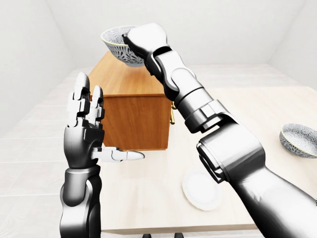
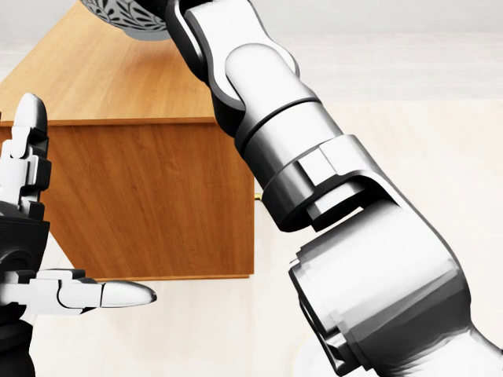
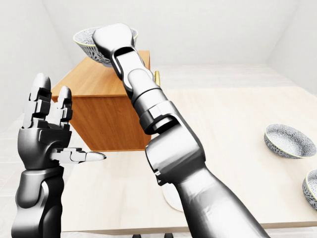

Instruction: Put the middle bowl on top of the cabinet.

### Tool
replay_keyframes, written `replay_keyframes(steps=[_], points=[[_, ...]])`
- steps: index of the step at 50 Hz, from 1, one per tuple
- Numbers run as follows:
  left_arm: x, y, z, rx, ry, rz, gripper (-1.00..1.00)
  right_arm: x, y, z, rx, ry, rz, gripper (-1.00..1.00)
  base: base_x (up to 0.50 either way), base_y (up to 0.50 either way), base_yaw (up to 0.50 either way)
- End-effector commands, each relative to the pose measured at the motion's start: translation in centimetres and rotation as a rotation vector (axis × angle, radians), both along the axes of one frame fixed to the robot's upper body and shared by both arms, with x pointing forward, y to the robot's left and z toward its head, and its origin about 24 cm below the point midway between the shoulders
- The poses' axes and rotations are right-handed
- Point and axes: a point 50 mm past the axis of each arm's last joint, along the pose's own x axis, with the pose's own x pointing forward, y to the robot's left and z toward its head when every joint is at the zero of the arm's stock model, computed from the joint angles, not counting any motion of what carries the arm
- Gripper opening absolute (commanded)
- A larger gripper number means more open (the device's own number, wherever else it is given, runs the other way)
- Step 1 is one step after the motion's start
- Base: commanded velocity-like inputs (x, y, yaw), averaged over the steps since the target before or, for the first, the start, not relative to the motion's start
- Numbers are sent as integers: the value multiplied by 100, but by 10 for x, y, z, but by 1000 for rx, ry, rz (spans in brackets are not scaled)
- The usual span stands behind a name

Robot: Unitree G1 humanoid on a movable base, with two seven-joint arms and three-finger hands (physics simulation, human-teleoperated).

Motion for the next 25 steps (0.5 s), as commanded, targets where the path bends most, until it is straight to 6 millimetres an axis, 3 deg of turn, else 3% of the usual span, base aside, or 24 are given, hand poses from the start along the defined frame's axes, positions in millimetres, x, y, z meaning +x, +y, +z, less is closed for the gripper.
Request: replay_keyframes(steps=[1,6,18,25], points=[[-1,-1,1,-6,-4,-7,100,2,-3,-8,71,-15,5,-100,0,0,0],[-1,-2,0,0,1,-15,100,6,-4,-29,99,5,3,-100,0,0,0],[0,-2,-1,6,7,-19,100,7,-4,-44,112,17,11,-100,0,0,0],[0,-3,-2,5,7,-18,100,8,-5,-42,122,16,6,-100,0,0,0]])
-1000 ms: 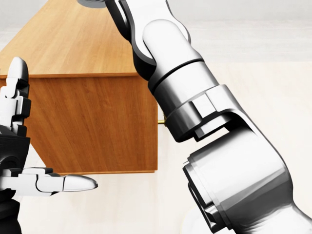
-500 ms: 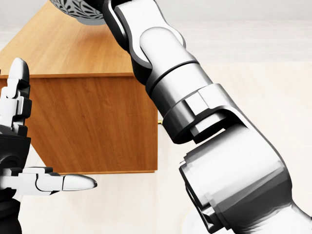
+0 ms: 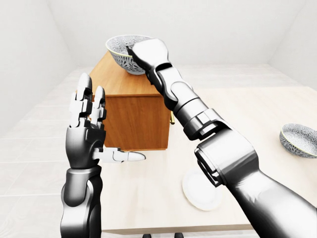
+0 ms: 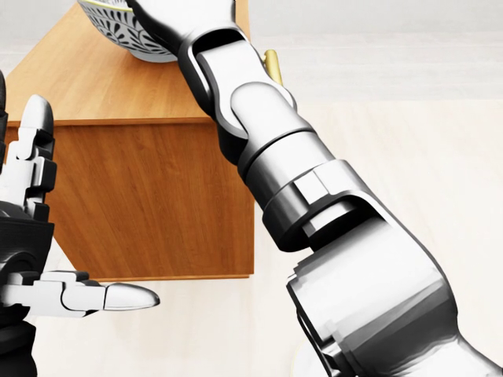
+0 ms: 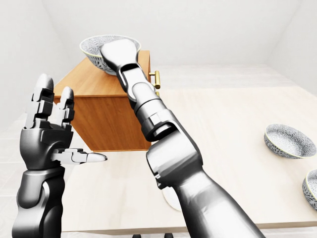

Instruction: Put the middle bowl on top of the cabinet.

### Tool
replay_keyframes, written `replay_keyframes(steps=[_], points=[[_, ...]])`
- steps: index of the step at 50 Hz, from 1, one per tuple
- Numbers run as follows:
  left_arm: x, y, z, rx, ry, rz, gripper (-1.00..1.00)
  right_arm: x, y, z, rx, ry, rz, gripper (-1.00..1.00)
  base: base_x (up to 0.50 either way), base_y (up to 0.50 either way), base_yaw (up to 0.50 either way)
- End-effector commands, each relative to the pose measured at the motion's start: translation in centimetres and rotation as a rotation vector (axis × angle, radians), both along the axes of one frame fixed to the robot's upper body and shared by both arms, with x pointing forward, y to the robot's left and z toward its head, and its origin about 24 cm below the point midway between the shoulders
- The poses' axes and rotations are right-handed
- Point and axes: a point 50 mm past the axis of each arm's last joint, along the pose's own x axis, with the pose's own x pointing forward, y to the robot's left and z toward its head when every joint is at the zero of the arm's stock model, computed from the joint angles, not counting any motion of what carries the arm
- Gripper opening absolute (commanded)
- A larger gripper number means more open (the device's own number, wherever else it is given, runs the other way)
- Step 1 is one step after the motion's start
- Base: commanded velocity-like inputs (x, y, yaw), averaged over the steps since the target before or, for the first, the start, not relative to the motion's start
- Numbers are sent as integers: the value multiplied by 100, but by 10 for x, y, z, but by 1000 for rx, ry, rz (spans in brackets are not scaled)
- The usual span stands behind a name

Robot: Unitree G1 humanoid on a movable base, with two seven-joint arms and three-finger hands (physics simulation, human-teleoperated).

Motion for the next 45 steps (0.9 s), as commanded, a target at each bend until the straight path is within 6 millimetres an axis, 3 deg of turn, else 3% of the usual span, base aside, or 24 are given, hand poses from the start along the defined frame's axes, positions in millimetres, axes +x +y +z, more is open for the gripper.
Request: replay_keyframes(steps=[1,11,12,13,14,15,18,20,38,45], points=[[0,-1,0,2,2,-2,100,2,-2,-9,49,11,7,-100,0,0,0],[0,0,-1,-1,7,-3,100,1,0,-11,46,20,11,-100,0,0,0],[0,0,-2,-1,8,-4,100,1,0,-12,47,21,12,-75,0,0,0],[0,0,-2,-1,7,-4,100,1,1,-11,44,20,20,-11,0,0,0],[0,0,-2,-1,7,-4,100,1,1,-11,45,20,20,33,0,0,0],[0,0,-1,-1,7,-5,100,1,1,-10,48,18,19,59,0,0,0],[0,0,-1,-1,4,-5,100,1,1,-9,46,17,19,68,0,0,0],[0,0,-1,-3,3,-4,100,1,1,-8,60,15,18,100,0,0,0],[0,0,0,-2,0,-6,100,-3,6,1,49,-3,30,100,0,0,0],[0,-1,-1,1,2,-10,100,-6,8,-8,31,11,37,100,0,0,0]])
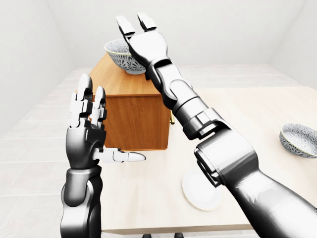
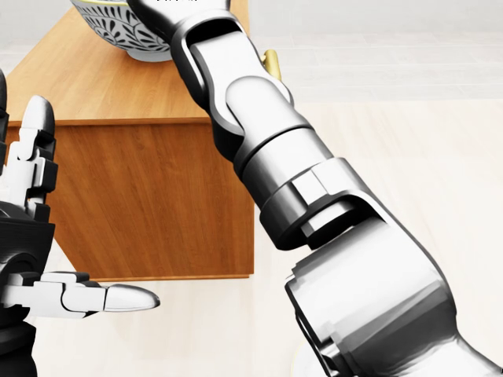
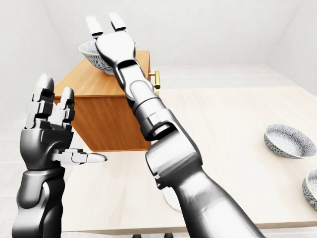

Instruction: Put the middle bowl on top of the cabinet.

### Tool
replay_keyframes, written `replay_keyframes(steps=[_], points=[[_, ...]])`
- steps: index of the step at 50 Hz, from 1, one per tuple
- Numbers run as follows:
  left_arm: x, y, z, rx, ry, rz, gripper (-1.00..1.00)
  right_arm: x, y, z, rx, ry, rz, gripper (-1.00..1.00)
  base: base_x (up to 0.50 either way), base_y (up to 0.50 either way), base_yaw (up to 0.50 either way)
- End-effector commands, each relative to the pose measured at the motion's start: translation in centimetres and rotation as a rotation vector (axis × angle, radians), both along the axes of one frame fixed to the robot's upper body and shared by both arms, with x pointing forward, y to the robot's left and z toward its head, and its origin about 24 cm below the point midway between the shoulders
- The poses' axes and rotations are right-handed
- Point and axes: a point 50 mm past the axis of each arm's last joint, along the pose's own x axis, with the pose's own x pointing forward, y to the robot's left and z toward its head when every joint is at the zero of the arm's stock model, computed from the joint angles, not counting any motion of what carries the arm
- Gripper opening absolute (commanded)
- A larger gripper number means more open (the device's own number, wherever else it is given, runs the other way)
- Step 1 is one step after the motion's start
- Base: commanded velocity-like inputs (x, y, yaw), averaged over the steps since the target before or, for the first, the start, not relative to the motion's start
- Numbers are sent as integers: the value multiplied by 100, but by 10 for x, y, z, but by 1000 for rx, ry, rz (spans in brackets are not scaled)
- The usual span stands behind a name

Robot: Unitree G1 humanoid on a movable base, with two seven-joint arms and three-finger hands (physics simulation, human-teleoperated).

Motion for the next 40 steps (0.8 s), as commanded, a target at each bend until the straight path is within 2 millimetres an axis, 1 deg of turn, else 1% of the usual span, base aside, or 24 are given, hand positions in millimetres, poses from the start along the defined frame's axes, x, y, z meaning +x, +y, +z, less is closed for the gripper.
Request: replay_keyframes(steps=[1,4,7,8,10,15,17,18,19,24,31,37,40], points=[[0,-1,0,3,1,-4,100,-2,4,-21,-9,90,20,100,0,0,0],[0,-1,0,3,3,0,100,-4,3,-26,-14,95,15,100,0,0,0],[1,-1,-1,6,7,0,100,-7,-2,-36,-15,112,-1,100,0,0,0],[0,-1,-1,7,5,1,100,-9,-4,-41,-18,116,1,100,0,0,0],[1,-1,-2,8,10,2,100,-16,-5,-44,-23,116,9,100,0,0,0],[1,-1,-2,10,12,3,100,-26,-7,-45,-43,117,7,100,0,0,0],[1,-1,-2,10,10,3,100,-30,-8,-45,-67,115,-3,100,0,0,0],[1,-2,-2,13,10,1,100,-31,-11,-48,-104,117,-24,100,0,0,0],[1,-2,-2,13,11,2,100,-34,-12,-46,-66,113,-14,100,0,0,0],[1,-1,-2,10,10,3,100,-45,-21,-48,-39,99,-29,100,0,0,0],[1,-2,-2,14,11,3,100,-59,-30,-53,-37,100,-56,100,0,0,0],[1,-2,-2,18,10,3,100,-69,-40,-49,-32,91,-88,100,0,0,0],[1,-2,-2,17,11,4,100,-76,-45,-44,-29,80,-104,100,0,0,0]])
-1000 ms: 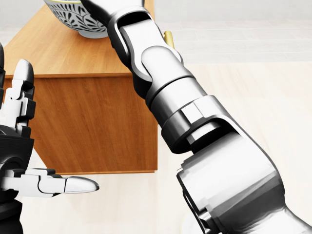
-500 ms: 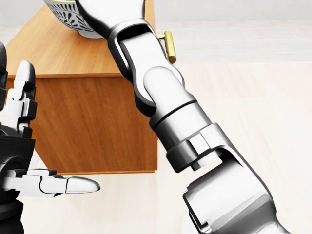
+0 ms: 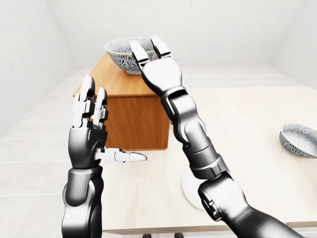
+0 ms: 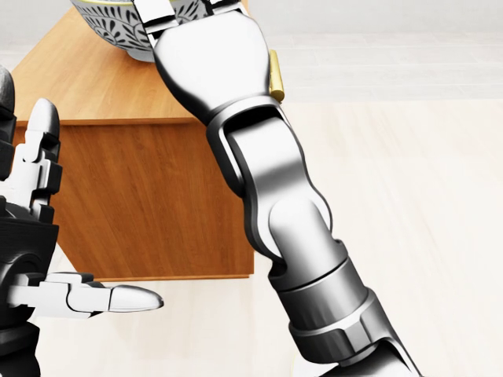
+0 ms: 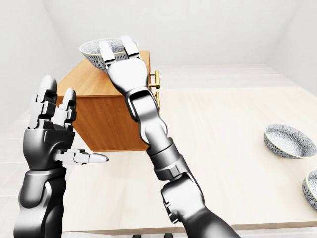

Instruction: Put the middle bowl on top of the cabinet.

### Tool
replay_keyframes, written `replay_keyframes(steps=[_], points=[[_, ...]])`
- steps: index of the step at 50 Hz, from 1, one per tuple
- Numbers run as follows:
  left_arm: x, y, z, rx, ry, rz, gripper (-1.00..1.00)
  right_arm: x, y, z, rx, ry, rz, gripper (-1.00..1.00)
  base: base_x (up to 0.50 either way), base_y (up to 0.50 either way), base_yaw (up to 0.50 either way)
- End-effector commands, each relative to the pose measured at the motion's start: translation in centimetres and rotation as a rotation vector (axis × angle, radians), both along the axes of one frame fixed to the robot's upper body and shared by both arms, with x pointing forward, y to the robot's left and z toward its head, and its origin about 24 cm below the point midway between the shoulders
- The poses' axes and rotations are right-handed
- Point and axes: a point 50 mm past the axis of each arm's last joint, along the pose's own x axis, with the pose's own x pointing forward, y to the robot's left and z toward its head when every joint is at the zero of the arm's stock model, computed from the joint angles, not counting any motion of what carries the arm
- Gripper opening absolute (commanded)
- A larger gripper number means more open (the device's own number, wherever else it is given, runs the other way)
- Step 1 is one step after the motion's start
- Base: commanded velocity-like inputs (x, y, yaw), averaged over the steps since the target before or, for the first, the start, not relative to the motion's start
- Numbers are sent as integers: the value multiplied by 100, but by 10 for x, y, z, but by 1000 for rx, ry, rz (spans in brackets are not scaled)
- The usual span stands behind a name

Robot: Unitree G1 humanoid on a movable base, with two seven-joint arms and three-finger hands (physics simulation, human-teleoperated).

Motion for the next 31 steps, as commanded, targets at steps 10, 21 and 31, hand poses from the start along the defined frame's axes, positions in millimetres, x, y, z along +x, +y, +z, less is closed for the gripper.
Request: replay_keyframes(steps=[10,21,31], points=[[0,0,-1,4,3,5,100,-31,-22,-1,-7,50,-61,100,0,0,0],[0,0,-1,5,3,7,100,-47,-26,11,-29,34,-70,100,0,0,0],[-1,-1,1,8,-3,8,100,-61,-37,11,-26,28,-102,100,0,0,0]])
